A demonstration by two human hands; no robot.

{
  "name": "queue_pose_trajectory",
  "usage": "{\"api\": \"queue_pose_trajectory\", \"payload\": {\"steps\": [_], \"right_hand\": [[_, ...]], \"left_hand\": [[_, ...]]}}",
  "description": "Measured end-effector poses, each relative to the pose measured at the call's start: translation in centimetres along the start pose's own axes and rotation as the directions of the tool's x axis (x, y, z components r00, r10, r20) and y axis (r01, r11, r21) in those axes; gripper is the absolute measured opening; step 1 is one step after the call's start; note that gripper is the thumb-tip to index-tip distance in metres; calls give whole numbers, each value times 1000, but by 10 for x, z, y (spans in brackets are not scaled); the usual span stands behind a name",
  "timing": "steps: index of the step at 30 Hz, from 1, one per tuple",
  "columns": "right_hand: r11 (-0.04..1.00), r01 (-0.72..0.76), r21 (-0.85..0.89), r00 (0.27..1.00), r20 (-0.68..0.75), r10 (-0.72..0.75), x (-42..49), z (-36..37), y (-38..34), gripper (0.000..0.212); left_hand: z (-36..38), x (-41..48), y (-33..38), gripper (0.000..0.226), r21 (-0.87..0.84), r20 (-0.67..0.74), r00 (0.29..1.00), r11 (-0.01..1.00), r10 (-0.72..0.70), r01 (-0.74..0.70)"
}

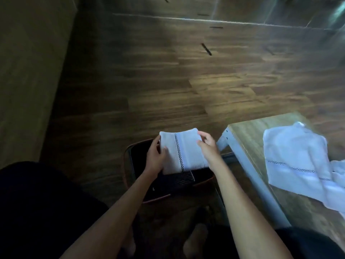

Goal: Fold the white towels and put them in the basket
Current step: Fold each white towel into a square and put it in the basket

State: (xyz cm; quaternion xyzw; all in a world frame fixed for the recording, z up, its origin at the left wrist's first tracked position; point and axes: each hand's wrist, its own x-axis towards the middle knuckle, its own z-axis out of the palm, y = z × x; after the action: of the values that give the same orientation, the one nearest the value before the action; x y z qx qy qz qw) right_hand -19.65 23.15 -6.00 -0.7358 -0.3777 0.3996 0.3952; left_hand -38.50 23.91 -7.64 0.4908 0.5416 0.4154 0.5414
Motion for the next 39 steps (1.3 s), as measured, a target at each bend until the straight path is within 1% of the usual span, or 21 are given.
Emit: {"api": "queue_pose_trajectory", "payload": {"steps": [3,6,8,13,16,20,22,27,29,30,32,33,34,36,37,39], "right_hand": [[995,-103,-11,993,57,103,38,19,31,34],[978,-207,-28,971,116,209,78,37,76,32],[964,-265,-38,956,122,268,102,49,111,30],[939,-342,-37,931,126,344,143,74,180,35],[939,-339,-60,931,123,344,159,86,206,38],[940,-324,-111,930,146,338,175,99,221,35],[945,-297,-133,941,125,314,180,104,223,35],[925,-220,-310,965,67,252,177,114,229,37],[911,-204,-357,973,24,228,175,119,230,36],[902,-189,-387,978,13,210,175,120,230,35],[876,-130,-465,988,15,154,170,120,226,36],[849,-66,-525,995,29,96,167,118,224,36],[794,27,-608,999,54,7,164,117,222,37],[596,236,-767,970,150,-190,161,116,222,42],[501,307,-809,947,209,-242,162,115,224,46],[368,394,-842,916,329,-228,164,115,233,54]], "left_hand": [[14,30,-52,52,25,-44,996,997,-73,74],[30,53,-106,52,25,-77,985,988,-152,154],[41,67,-142,51,24,-110,971,976,-212,216],[62,87,-215,52,21,-165,932,943,-323,331],[68,97,-245,51,14,-174,917,930,-360,368],[73,107,-262,51,25,-196,900,916,-388,401],[75,112,-264,50,40,-211,902,919,-376,392],[73,120,-273,50,124,-216,924,930,-316,347],[71,120,-272,50,192,-200,941,931,-271,309],[69,121,-272,51,263,-194,950,920,-245,291],[65,119,-270,59,455,-182,963,851,-200,263],[63,118,-268,62,551,-157,975,805,-158,220],[61,116,-267,65,642,-106,991,755,-87,135],[61,116,-268,67,791,51,997,607,54,-73],[62,116,-271,69,845,124,990,516,66,-140],[63,116,-281,72,914,197,980,359,11,-188]]}}
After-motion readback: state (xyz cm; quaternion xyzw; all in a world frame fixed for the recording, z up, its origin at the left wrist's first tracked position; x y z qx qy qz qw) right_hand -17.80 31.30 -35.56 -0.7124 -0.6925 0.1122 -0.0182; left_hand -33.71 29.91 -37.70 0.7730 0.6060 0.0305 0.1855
